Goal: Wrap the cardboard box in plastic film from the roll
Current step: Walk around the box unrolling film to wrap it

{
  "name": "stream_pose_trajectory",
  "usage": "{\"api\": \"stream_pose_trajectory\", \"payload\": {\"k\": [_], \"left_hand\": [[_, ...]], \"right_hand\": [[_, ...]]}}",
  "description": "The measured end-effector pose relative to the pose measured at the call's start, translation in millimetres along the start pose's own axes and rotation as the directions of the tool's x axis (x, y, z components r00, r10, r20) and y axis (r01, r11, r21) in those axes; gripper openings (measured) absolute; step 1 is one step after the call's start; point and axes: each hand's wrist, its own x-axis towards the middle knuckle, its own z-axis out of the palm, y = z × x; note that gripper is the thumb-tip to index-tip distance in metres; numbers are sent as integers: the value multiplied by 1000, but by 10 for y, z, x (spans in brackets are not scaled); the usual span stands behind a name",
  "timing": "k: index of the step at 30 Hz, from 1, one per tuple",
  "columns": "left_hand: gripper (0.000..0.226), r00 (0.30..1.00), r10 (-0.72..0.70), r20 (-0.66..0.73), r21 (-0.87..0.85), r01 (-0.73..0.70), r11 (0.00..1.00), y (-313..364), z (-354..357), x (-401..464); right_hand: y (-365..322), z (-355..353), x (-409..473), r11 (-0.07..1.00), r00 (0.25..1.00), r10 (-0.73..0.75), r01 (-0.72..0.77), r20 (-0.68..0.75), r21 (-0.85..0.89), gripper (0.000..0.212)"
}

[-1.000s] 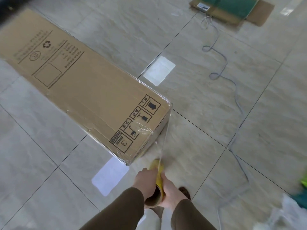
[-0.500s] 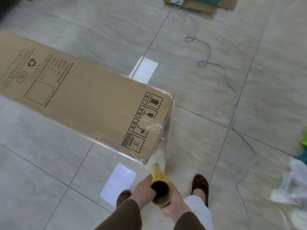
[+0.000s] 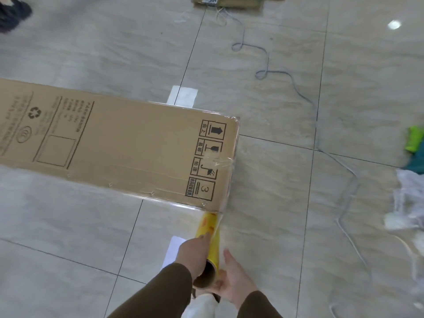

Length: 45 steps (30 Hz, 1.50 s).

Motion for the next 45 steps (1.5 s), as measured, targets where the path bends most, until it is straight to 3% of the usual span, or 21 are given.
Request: {"api": "stream_pose_trajectory", "payload": {"k": [2, 4, 7, 10, 14, 18, 21, 25, 29, 33, 37, 41, 45], "left_hand": [[82, 1000, 15, -20, 7, -15, 1000, -41, 17, -1], [78, 1000, 25, -11, -37, -25, 999, -75, 49, -6], [66, 1000, 19, 17, -214, -15, 977, -162, 69, -29], [70, 999, 29, 23, -433, -16, 901, -246, 115, -66], [81, 993, -86, 82, -474, 114, 873, -551, 233, -95], [48, 987, -68, 145, -396, 121, 910, -914, 321, -187], [55, 993, -19, 116, -302, 53, 952, -1127, 306, -187], [44, 988, 112, 103, 23, -115, 993, -1396, 70, -114], [40, 943, 279, 184, 341, -327, 881, -1503, -119, -123], [34, 900, 341, 270, 463, -432, 774, -1544, -92, -169], [53, 928, 333, 170, 257, -368, 894, -1734, -33, -128], [60, 974, 196, 112, -48, -192, 980, -2065, -13, -99], [53, 988, 78, 136, -86, -67, 994, -2433, 56, -128]], "right_hand": [[-11, 105, -17, 1000, 997, 7, -7, 81, 0, 72], [1, 195, -26, 999, 992, 30, -33, 122, 24, 67], [49, 275, 21, 997, 996, 29, -35, 86, 66, 64], [161, 265, 122, 984, 998, 9, -20, 59, 178, 64], [491, 403, 239, 922, 1000, 4, -12, 21, 387, 66], [825, 678, 351, 857, 1000, -1, -5, 12, 515, 54], [1024, 925, 421, 852, 998, -29, 0, 47, 523, 47], [1206, 1309, 522, 833, 997, -41, -6, 72, 554, 41], [1281, 1478, 718, 836, 999, -53, 51, -12, 546, 61], [1384, 1672, 834, 834, 988, -85, -1, 130, 552, 78], [1510, 1765, 908, 771, 961, -115, -74, 253, 633, 79], [1523, 1905, 987, 706, 979, -47, -108, 199, 700, 77], [1546, 2149, 1070, 653, 978, -101, -71, 180, 754, 71]]}}
